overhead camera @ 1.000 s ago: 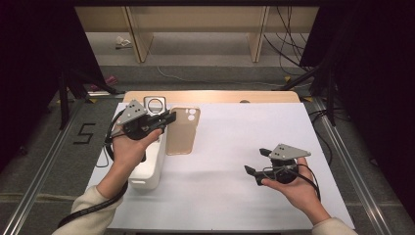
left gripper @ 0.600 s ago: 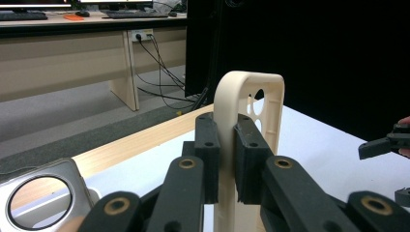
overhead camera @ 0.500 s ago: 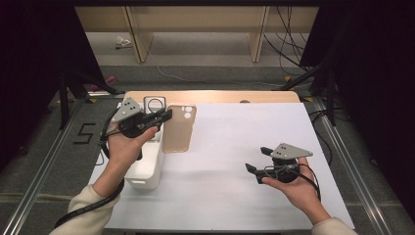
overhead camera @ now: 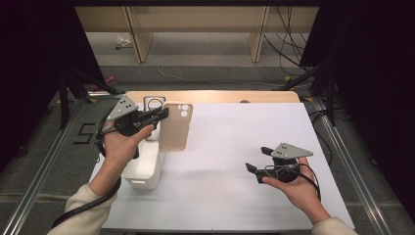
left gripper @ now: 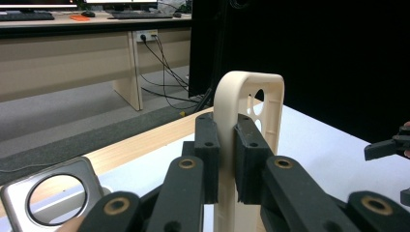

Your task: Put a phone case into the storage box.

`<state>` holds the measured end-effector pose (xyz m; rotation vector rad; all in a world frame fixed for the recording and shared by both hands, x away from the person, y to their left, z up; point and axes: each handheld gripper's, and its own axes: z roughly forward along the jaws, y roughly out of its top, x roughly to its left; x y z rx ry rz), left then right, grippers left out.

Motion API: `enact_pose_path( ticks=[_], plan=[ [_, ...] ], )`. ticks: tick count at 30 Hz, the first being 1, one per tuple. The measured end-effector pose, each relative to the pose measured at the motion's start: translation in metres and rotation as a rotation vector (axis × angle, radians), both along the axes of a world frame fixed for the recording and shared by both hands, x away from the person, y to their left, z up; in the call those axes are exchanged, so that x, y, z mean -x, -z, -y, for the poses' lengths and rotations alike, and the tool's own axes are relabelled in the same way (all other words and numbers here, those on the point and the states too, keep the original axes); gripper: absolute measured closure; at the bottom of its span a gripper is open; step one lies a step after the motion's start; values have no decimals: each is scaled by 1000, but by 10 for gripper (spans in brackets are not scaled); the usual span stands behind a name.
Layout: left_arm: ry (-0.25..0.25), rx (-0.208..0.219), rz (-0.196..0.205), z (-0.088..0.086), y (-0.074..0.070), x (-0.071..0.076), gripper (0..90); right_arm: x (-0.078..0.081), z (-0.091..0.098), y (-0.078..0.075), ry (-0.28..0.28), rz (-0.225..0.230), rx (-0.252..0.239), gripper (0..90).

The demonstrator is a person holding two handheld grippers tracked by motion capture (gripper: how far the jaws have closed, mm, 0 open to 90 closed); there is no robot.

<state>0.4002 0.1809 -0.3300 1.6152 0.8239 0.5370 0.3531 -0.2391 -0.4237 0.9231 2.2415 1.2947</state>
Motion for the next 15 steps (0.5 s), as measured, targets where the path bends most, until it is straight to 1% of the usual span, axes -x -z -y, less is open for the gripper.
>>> enact_pose_path(
  ticks=[9, 15],
  plan=[
    [-12, 3, 4, -6, -3, -1, 819, 0, 1, 0, 2, -1, -11, 202],
    [-26, 16, 7, -13, -5, -1, 819, -1, 1, 0, 1, -1, -13, 200]
  ],
)
